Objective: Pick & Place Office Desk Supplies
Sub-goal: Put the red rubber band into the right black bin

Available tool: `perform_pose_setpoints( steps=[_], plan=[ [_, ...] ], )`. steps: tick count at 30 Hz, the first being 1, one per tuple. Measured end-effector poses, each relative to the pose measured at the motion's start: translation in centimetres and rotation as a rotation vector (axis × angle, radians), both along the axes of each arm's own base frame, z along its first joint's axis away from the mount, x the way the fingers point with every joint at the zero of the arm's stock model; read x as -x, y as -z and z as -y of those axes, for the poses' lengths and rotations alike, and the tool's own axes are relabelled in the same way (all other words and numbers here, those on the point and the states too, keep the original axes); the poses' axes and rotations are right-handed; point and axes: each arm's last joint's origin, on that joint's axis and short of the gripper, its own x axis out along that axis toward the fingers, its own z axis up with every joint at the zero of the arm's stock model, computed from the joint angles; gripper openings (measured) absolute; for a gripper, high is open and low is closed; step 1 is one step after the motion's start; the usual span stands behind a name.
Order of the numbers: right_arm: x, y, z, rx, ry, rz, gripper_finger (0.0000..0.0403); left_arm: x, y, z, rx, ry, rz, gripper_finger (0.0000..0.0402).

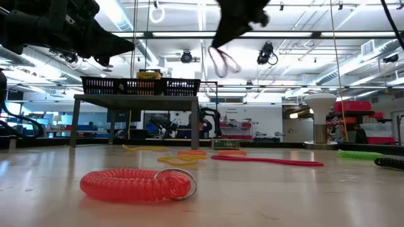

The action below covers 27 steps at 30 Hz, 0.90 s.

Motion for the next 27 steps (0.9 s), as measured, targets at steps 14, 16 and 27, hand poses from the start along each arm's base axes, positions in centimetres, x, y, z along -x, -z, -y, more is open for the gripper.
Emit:
perform_pose_setpoints(
  steps=[14, 16, 27],
  plan=[
    [-4.0, -6.9, 13.8, -0.02, 0.1, 0.254, 0.0, 0.0, 0.0, 0.0, -0.001, 0.0, -0.003, 0.002],
    [-4.4, -6.9, 15.7, -0.034, 0.119, 0.267, 0.0, 0.0, 0.0, 0.0, 0.0, 0.0, 0.001, 0.002],
    [-6.7, -3.2, 21.1, -0.155, 0.14, 0.271, 0.0, 0.0, 0.0, 0.0, -0.001, 0.0, -0.003, 0.002]
  ],
)
